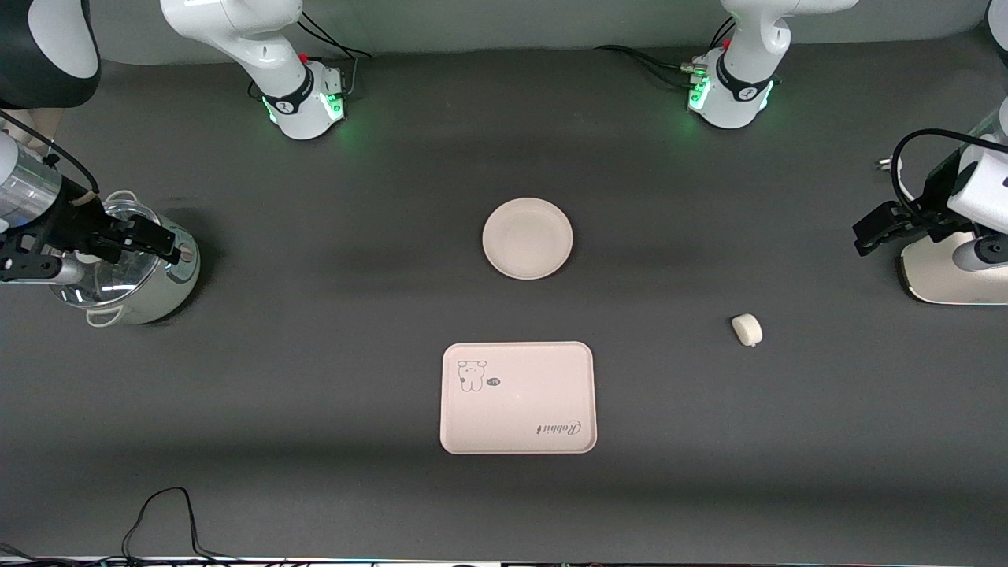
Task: Place bun in plate and plate on tray
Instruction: 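Move the left gripper toward the white bun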
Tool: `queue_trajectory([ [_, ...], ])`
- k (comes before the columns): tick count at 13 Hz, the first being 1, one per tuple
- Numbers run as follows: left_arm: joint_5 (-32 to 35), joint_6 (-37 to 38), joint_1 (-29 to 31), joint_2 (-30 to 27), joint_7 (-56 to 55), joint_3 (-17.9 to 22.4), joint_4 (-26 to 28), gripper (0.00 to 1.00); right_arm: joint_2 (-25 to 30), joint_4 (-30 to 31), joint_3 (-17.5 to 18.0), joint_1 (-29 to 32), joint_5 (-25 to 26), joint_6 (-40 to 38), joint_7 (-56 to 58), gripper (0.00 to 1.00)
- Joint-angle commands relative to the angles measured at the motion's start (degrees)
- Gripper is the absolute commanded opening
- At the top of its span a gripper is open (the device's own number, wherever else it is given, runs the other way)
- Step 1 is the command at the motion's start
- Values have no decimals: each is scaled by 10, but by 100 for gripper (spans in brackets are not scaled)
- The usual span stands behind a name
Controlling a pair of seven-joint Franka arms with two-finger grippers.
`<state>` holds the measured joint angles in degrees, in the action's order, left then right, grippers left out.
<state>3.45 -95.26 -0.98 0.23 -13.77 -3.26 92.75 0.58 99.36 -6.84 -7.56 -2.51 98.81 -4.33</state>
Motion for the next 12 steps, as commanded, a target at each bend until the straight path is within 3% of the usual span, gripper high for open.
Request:
queue_trajectory([
  [1, 7, 23, 4, 5, 4, -5, -15, 100, 7, 11, -1, -3, -21, -5, 4, 100],
  [12, -2, 23, 6, 63, 36, -3, -6, 100, 6, 11, -16, -2, -20, -4, 15, 100],
])
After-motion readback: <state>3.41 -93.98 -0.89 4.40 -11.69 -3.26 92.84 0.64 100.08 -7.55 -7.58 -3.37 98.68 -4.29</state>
